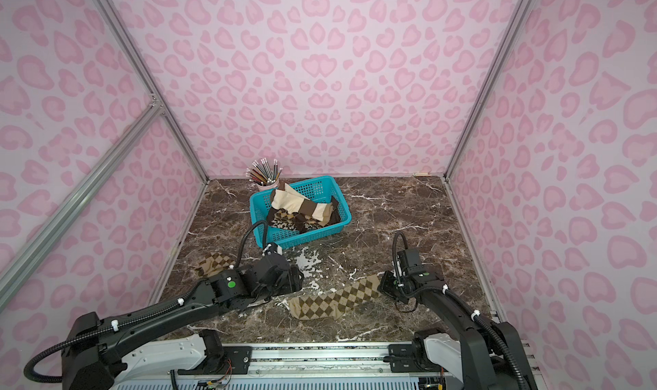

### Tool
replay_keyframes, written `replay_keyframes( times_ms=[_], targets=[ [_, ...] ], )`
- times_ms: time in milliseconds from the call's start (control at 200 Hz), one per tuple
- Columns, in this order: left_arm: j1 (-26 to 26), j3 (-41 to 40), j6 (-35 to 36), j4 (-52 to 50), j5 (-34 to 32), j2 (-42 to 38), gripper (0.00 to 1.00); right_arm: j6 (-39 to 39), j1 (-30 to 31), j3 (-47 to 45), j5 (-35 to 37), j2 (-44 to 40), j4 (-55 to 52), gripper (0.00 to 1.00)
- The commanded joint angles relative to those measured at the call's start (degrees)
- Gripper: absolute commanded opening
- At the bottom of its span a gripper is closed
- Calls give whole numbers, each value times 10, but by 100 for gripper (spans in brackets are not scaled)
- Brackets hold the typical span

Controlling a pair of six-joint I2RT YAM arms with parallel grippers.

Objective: Place the socks together as a pair
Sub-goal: Place the sock at the center of the board, then pick up the sock at the center of the board.

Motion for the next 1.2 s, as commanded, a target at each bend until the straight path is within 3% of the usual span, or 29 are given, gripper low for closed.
replay_keyframes(
  times_ms=[0,70,145,200,245,330,505,715,980,1040,1120,1195],
  targets=[
    [50,13,-62,-101,-29,-30,84,10,-1,19,2,-46,-21,24],
    [104,21,-52,-130,-28,-52,85,12,-1,30,-15,-87,-24,30],
    [179,24,-8,-138,-20,-58,85,10,-1,41,-36,-125,-19,42],
    [245,21,41,-125,3,-49,84,7,0,47,-55,-149,-14,56],
    [293,17,88,-109,26,-27,84,4,0,51,-70,-164,-9,73],
    [356,24,159,-91,49,37,83,-4,1,56,-103,-181,2,97],
    [425,54,232,-33,76,160,75,-22,3,71,-149,-163,6,97],
    [438,95,263,-1,94,285,55,-23,4,84,-155,-156,6,97],
    [450,74,287,7,84,335,43,-22,4,83,-141,-165,-1,97],
    [456,62,292,17,88,338,37,-20,4,80,-140,-167,2,97],
    [462,54,298,25,100,346,17,-16,3,76,-138,-167,5,97],
    [462,54,302,22,108,335,4,-16,3,78,-135,-163,4,97]
  ],
)
